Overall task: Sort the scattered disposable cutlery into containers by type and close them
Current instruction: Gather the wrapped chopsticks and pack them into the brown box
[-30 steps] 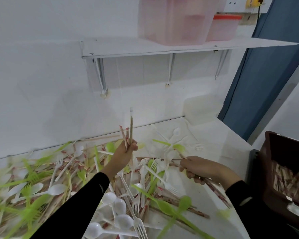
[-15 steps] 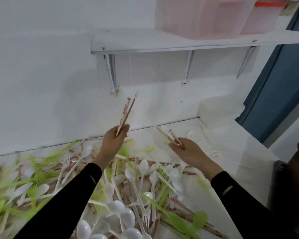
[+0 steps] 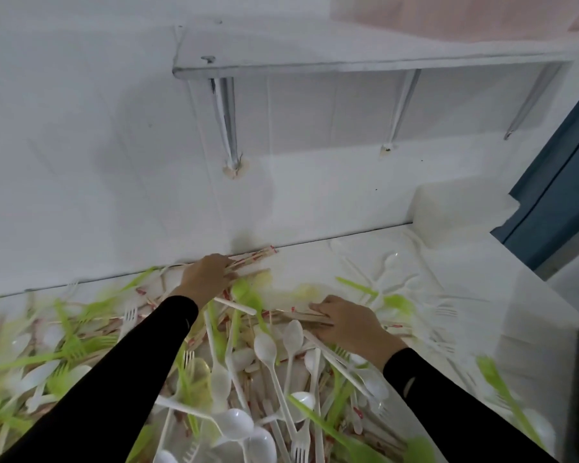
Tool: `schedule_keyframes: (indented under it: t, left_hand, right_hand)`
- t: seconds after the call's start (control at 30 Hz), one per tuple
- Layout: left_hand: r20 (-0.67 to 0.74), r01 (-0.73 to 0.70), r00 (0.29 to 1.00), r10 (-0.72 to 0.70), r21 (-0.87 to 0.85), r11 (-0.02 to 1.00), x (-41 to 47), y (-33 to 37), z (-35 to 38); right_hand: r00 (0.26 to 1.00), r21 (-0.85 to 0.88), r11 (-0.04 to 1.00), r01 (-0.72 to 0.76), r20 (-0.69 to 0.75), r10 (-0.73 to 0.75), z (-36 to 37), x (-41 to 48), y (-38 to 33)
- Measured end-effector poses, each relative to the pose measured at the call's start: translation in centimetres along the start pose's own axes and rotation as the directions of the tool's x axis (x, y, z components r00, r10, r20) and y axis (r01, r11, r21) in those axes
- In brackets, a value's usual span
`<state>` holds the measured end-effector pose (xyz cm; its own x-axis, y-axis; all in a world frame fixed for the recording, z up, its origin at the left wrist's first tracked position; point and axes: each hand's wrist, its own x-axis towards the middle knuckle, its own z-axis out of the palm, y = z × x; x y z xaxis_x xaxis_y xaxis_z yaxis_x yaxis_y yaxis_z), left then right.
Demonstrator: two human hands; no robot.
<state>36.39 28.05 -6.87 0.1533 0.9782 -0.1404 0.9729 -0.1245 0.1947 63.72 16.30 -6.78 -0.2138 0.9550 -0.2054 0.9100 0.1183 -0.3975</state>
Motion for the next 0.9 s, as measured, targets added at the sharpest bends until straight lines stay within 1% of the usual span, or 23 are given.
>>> schedule_keyframes:
  t: [0.13, 0.27, 0.4, 0.5, 0.6, 0.73, 0.9]
  left_hand:
    - [0.002, -0.025, 1.0, 0.025, 0.025, 0.999, 0.1, 0.6, 0.6]
    - [0.055, -0.031, 0.998, 0.026, 0.091, 0.995, -0.3, 0.5, 1.4]
    - [0.004, -0.011, 1.0, 0.011, 0.03, 1.0, -0.2, 0.1, 1.5]
    - [0.023, -0.011, 1.0, 0.01, 0.046, 0.999, 0.2, 0.3, 1.2]
    - [0.035, -0.005, 0.999, 0.001, 0.118, 0.993, 0.3, 0.7, 1.2]
    - [-0.005, 0.039, 0.999, -0.039, 0.153, 0.987, -0.4, 0.9, 1.6]
    - [-0.066, 0.038, 0.998, -0.024, 0.219, 0.975, -1.2, 1.1, 2.0]
  right_hand:
    - [0.999, -0.103, 0.994, 0.032, -0.02, -0.034, 0.4, 0.2, -1.1]
    - [0.999, -0.137, 0.991, -0.006, -0.039, 0.001, 1.5, 0.4, -1.9]
    - [0.999, -0.191, 0.981, -0.02, -0.047, 0.011, 2.0, 0.5, -2.0]
    - [0.997, -0.246, 0.969, -0.015, -0.079, -0.004, 2.5, 0.4, -2.3]
    - [0.994, -0.242, 0.97, 0.011, -0.107, -0.038, 2.9, -0.1, -2.6]
    - [0.985, -0.217, 0.976, 0.007, -0.164, -0.043, 3.3, -0.8, -2.5]
    - [0.99, -0.261, 0.965, -0.005, -0.141, -0.033, 3.0, -0.8, -2.5]
